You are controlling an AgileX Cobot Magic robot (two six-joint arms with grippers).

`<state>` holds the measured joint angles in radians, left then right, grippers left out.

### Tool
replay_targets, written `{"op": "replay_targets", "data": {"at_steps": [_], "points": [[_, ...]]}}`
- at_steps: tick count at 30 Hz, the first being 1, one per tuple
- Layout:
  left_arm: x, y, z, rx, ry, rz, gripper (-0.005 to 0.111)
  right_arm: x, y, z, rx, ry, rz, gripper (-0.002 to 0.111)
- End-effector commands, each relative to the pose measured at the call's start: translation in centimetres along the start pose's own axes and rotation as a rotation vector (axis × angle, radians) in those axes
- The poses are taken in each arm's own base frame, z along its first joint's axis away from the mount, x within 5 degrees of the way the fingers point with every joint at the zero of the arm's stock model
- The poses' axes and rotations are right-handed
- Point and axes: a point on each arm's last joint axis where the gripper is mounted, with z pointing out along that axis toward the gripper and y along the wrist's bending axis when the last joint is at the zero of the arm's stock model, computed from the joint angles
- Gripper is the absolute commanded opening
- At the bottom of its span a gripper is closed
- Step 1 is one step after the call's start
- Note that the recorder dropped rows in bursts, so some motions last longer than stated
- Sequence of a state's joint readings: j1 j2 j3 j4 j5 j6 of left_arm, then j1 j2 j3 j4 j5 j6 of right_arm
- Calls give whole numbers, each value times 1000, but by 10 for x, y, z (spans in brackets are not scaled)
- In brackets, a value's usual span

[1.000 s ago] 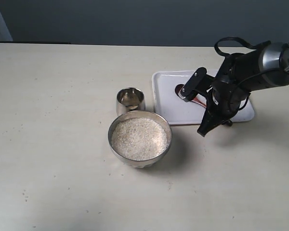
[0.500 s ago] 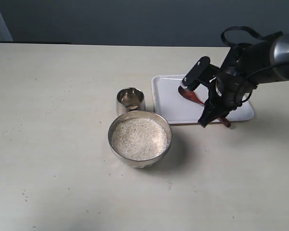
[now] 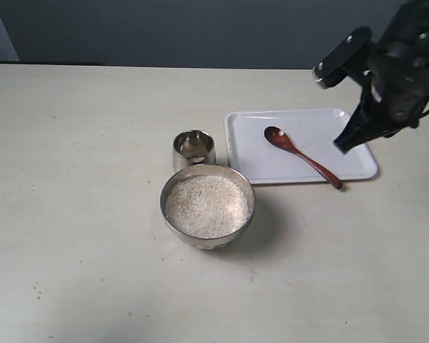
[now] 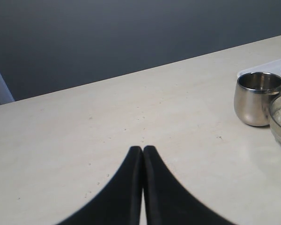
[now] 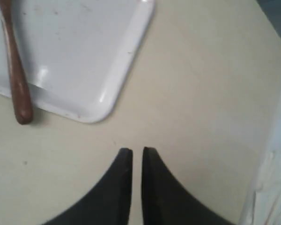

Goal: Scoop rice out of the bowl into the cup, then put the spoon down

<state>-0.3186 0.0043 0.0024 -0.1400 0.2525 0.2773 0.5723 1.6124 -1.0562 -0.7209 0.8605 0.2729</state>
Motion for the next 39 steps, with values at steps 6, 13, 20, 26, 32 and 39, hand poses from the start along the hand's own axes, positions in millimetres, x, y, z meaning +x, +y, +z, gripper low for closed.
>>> {"op": "replay_targets", "data": {"at_steps": [6, 13, 20, 26, 32, 39], "points": [[-2, 0, -1, -2, -20, -5, 1, 63, -55, -116, 26, -120, 310, 0], [-2, 0, -1, -2, -20, -5, 1, 117, -71, -194, -110, -501, 522, 0], [-2, 0, -1, -2, -20, -5, 1, 171, -78, -237, -138, -725, 630, 0], [-2, 0, -1, -2, -20, -5, 1, 203, -79, -257, -165, -859, 713, 0], [-2, 0, -1, -2, -20, -5, 1, 218, -78, -262, -145, -904, 749, 0], [-2, 0, -1, -2, -20, -5, 1, 232, -55, -229, 77, -901, 927, 0]]}}
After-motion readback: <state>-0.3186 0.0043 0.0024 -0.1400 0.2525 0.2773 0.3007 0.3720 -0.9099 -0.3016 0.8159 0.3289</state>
